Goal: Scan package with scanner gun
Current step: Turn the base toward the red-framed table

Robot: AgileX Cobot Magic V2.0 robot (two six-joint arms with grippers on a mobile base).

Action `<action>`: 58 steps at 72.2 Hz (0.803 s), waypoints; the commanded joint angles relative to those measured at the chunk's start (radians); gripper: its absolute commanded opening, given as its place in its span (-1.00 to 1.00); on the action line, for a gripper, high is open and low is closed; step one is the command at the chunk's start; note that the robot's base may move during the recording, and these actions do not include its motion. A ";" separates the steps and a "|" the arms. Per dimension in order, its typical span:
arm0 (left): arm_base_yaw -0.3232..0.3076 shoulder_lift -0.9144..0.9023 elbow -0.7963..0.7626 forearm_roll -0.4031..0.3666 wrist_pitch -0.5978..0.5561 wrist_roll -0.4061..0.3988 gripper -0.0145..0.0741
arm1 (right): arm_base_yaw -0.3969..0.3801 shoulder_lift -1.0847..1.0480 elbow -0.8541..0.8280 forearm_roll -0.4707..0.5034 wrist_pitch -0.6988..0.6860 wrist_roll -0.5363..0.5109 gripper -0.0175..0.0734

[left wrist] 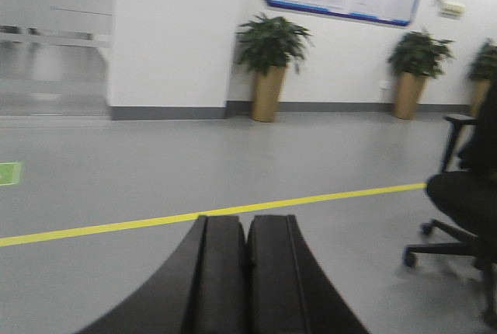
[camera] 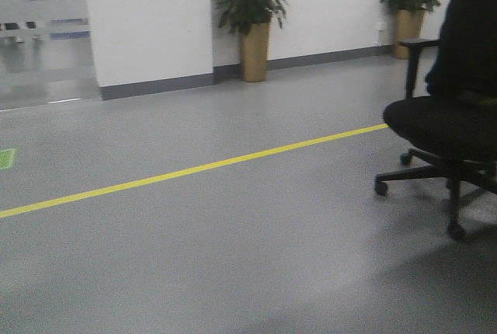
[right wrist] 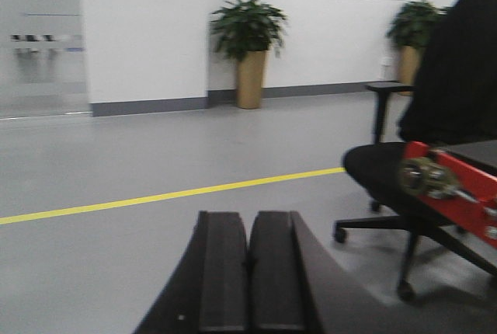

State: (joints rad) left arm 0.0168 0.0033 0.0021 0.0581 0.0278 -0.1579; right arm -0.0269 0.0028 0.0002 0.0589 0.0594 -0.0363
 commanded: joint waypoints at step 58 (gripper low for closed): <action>-0.001 -0.003 -0.002 -0.004 -0.016 0.004 -0.92 | 0.000 -0.003 0.000 -0.001 -0.023 -0.003 -0.98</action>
State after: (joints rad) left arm 0.0168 0.0033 0.0021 0.0581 0.0278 -0.1579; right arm -0.0269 0.0028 0.0002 0.0589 0.0594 -0.0363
